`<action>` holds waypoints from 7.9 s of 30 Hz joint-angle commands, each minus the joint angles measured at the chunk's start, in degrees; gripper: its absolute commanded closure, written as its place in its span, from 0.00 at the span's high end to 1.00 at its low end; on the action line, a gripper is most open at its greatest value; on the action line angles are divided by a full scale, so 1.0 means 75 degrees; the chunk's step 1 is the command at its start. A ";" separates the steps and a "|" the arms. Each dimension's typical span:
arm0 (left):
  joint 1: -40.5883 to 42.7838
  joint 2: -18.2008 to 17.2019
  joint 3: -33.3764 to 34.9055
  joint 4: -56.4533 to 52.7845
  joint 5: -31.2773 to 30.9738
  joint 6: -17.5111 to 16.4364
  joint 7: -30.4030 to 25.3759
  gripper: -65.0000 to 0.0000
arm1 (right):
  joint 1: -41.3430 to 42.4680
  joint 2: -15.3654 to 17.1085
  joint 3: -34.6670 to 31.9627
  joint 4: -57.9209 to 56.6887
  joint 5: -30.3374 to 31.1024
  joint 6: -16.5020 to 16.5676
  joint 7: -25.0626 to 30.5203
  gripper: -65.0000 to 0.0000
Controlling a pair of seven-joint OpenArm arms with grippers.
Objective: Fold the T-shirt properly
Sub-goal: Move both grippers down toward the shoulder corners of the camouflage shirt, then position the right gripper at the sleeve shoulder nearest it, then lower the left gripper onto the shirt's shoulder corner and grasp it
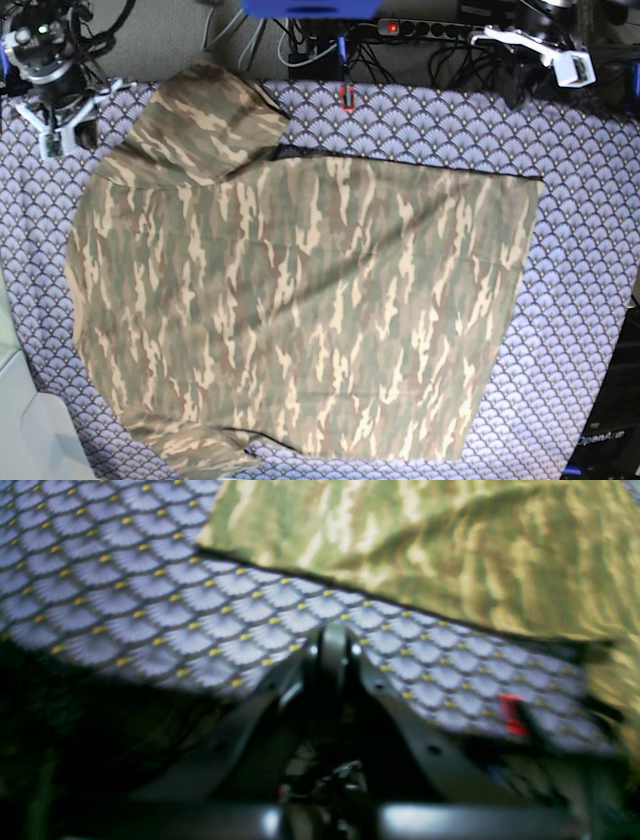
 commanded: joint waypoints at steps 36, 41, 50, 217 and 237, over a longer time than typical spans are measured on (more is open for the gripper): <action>-0.1565 -0.0562 -0.0027 0.0221 -0.0008 0.0187 0.1841 0.29 | 0.1815 -0.0793 0.0117 -0.0208 0.0261 0.0022 -0.4467 0.38; -0.1459 -0.0316 -0.0086 0.0221 0.0016 0.0187 0.1841 0.29 | 0.1815 -0.0769 0.0117 -0.0208 0.0261 0.0022 -0.4913 0.53; -0.1494 -0.0304 -0.0086 0.0221 0.0004 0.0187 0.1841 0.29 | 0.1909 -0.0816 0.0105 -0.0197 0.0800 0.0022 -0.4971 0.57; -0.4976 0.1313 -0.1539 -0.3120 -0.0031 0.0175 0.3013 0.53 | 0.1557 -0.0558 0.0246 -0.0325 0.2137 0.0022 -0.4948 0.01; -0.5140 0.1466 -0.0883 -0.3624 -0.0102 0.0163 0.3013 0.53 | 0.1557 -0.0558 0.0246 -0.0325 0.2137 0.0022 -0.4948 0.01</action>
